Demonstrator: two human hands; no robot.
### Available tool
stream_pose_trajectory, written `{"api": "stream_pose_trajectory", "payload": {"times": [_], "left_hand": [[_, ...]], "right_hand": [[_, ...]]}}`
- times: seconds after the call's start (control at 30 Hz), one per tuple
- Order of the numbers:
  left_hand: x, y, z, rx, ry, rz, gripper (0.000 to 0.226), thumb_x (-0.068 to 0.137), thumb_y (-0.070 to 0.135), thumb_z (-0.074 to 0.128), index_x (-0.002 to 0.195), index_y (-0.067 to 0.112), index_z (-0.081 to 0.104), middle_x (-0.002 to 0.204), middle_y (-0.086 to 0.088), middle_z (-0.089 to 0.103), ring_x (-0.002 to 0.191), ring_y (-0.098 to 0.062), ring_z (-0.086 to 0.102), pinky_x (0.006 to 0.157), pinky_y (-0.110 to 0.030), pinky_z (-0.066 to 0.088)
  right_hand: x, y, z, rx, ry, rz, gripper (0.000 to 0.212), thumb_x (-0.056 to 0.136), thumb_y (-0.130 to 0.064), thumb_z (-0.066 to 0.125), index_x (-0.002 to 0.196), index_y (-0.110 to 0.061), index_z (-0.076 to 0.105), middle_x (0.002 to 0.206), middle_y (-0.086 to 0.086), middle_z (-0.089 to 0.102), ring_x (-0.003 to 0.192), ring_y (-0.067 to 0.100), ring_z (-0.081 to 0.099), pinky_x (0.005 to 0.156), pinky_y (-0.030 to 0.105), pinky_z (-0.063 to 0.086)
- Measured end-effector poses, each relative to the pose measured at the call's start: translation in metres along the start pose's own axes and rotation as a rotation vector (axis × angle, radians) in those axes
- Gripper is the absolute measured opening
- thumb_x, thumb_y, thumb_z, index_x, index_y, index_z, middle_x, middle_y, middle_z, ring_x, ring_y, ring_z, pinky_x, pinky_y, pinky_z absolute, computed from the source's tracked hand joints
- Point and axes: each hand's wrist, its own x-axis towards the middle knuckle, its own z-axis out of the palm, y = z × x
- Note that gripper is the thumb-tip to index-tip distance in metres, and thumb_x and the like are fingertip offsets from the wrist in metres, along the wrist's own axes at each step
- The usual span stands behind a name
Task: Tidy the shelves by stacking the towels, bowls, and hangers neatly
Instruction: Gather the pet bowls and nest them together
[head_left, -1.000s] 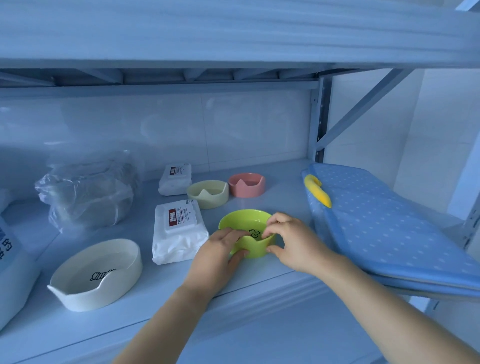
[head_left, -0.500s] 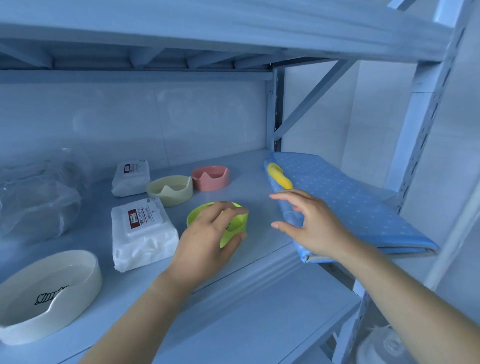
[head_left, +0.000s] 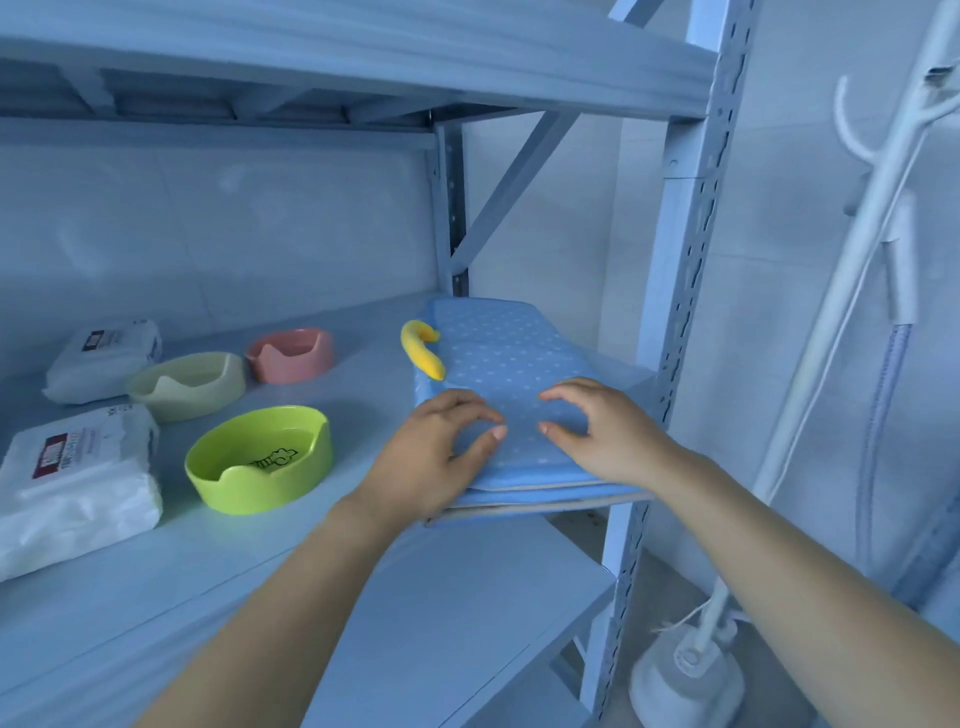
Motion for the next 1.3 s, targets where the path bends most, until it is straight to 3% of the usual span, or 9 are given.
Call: {"api": "stream_pose_trajectory", "payload": {"times": [0.13,0.23,0.43,0.7,0.83,0.93,1.03,1.17,1.3], "left_hand": [[0.019,0.000,0.016,0.232,-0.292,-0.295,0.047,0.093,0.050,0.041,0.139,0.041,0.034,0.155,0.004,0.018,0.143,-0.013,0.010,0.117,-0.040,0.010],[0.018,0.004,0.029,0.319,-0.377,-0.367,0.053,0.092,0.058,0.036,0.141,0.052,0.017,0.157,0.011,0.001,0.144,-0.013,-0.004,0.118,-0.041,0.004],[0.029,0.028,0.050,0.394,-0.318,-0.453,0.053,0.092,0.055,0.039,0.142,0.048,0.022,0.157,0.005,0.010,0.144,-0.013,0.004,0.118,-0.031,0.004],[0.044,0.063,0.088,0.548,-0.295,-0.613,0.057,0.087,0.068,0.028,0.140,0.054,0.015,0.156,0.008,0.010,0.143,-0.015,0.004,0.116,-0.040,0.012],[0.051,0.068,0.091,0.535,-0.292,-0.657,0.055,0.083,0.073,0.026,0.136,0.059,0.019,0.153,0.014,0.016,0.141,-0.013,0.007,0.110,-0.042,0.015],[0.048,0.065,0.091,0.531,-0.194,-0.623,0.046,0.086,0.067,0.029,0.132,0.062,0.026,0.146,0.015,0.027,0.136,-0.012,0.015,0.105,-0.037,0.016],[0.044,0.062,0.097,0.578,-0.084,-0.546,0.041,0.091,0.055,0.035,0.131,0.060,0.031,0.141,0.015,0.030,0.133,-0.011,0.018,0.106,-0.037,0.010],[0.051,0.055,0.098,0.411,-0.142,-0.522,0.046,0.092,0.046,0.041,0.137,0.049,0.033,0.154,0.012,0.017,0.142,-0.011,0.007,0.116,-0.043,0.003],[0.058,0.049,0.097,0.359,-0.137,-0.488,0.045,0.092,0.046,0.044,0.136,0.046,0.035,0.154,0.009,0.021,0.142,-0.014,0.014,0.116,-0.040,0.011]], "right_hand": [[0.012,0.029,-0.001,-0.053,-0.334,0.137,0.059,0.086,-0.063,0.042,0.140,-0.042,0.031,0.156,-0.013,0.006,0.144,0.013,-0.002,0.115,0.042,0.008],[0.012,0.050,0.003,-0.070,-0.429,0.121,0.062,0.083,-0.072,0.031,0.139,-0.053,0.013,0.155,-0.019,-0.010,0.143,0.014,-0.015,0.113,0.052,0.003],[0.018,0.082,-0.001,-0.097,-0.424,0.000,0.061,0.083,-0.072,0.028,0.139,-0.054,0.013,0.155,-0.019,-0.007,0.144,0.014,-0.012,0.114,0.052,0.009],[0.035,0.124,-0.025,0.019,-0.513,-0.137,0.058,0.083,-0.066,0.040,0.137,-0.054,0.022,0.155,-0.021,0.000,0.143,0.009,-0.008,0.117,0.037,0.006],[0.040,0.128,-0.034,-0.018,-0.515,-0.145,0.056,0.086,-0.063,0.041,0.138,-0.052,0.025,0.155,-0.019,0.003,0.144,0.008,-0.005,0.117,0.043,0.003],[0.036,0.112,-0.023,-0.091,-0.417,-0.239,0.049,0.092,-0.052,0.037,0.140,-0.044,0.028,0.156,-0.011,0.011,0.143,0.007,0.003,0.116,0.044,0.001],[0.028,0.108,-0.011,-0.085,-0.434,-0.275,0.049,0.094,-0.054,0.029,0.142,-0.047,0.018,0.157,-0.010,0.001,0.143,0.006,-0.002,0.115,0.041,-0.004],[0.030,0.119,-0.010,-0.090,-0.391,-0.281,0.049,0.094,-0.055,0.029,0.141,-0.050,0.017,0.157,-0.013,0.001,0.143,0.004,-0.002,0.116,0.036,-0.001],[0.031,0.124,-0.011,-0.032,-0.331,-0.279,0.048,0.092,-0.054,0.038,0.138,-0.049,0.028,0.155,-0.015,0.011,0.142,0.002,0.007,0.116,0.034,0.005]]}}
